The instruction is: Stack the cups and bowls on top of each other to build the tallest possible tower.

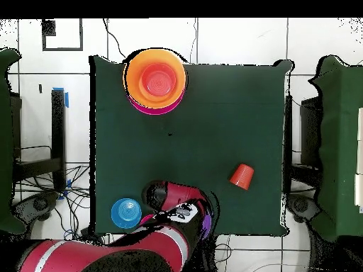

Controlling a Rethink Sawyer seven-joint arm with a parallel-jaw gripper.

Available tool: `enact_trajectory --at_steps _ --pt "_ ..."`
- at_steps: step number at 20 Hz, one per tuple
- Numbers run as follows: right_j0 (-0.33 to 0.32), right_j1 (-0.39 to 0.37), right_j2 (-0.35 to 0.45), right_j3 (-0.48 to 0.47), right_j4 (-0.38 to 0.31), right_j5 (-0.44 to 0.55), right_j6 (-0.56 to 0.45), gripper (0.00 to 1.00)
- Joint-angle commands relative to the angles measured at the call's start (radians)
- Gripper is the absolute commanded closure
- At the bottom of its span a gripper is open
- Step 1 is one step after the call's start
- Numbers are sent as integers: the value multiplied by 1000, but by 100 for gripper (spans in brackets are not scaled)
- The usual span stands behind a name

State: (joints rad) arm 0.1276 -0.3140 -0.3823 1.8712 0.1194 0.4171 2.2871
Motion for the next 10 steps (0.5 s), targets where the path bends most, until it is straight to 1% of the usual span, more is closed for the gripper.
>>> enact_trajectory --at_steps 1,2,6,7,10 --pt "-5 43 111 9 33 -101 157 0" --pt "-11 43 119 3 19 -100 132 100" --pt "15 46 84 -6 1 -123 133 100" --pt "6 37 91 5 12 -137 144 100" --pt "11 29 82 -5 -3 -132 124 100"
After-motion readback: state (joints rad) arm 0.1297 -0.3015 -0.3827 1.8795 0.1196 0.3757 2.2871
